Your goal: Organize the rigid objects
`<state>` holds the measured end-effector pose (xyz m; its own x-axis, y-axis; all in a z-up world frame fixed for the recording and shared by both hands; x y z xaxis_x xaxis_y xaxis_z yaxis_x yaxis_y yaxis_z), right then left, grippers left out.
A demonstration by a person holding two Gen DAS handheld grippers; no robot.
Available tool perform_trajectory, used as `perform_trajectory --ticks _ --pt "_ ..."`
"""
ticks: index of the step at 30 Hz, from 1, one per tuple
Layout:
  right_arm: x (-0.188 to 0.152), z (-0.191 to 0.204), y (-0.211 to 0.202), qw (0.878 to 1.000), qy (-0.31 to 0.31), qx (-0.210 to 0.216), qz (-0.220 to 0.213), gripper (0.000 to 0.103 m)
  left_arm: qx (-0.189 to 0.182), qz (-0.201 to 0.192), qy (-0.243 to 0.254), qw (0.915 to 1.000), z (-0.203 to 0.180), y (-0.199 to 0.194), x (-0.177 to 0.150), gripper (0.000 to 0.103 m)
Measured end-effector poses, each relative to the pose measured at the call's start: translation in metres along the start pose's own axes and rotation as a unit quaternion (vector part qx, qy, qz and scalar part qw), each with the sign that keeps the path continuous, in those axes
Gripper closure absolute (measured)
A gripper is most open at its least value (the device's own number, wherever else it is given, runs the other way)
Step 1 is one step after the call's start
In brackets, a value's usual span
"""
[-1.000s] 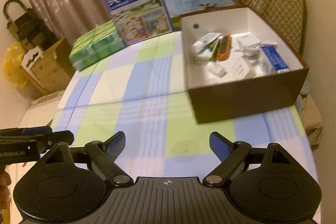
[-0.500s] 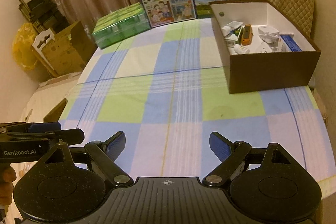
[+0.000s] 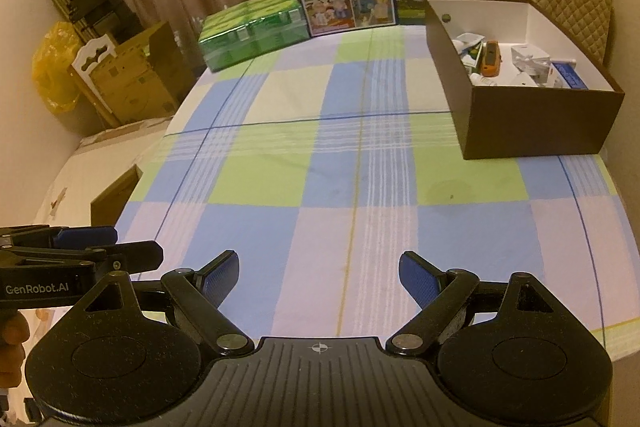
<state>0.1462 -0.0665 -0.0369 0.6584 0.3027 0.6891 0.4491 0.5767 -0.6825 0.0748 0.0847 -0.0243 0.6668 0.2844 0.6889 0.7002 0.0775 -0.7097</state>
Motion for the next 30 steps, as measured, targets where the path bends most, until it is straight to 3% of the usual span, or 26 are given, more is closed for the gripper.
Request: perform_trajectory --ticks 30 --pt "-0.008 0.017 0.004 1.0 -0.006 0.003 0.005 0.019 0.005 0.001 -0.007 1.0 0.01 -0.004 -0.006 0.034"
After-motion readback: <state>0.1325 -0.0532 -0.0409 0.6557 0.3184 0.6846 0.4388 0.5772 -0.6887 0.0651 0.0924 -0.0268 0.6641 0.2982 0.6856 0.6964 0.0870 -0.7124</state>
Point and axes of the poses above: each gripper's, at about its wrist camera, not at the fingertips, and y roughly the way its jaws point, z to its left, x to its top, the point moved 4 cm from there along y, roughly the way its jaws point, and after that the axes turned 7 degrees about -z, right-handed, at the moved point
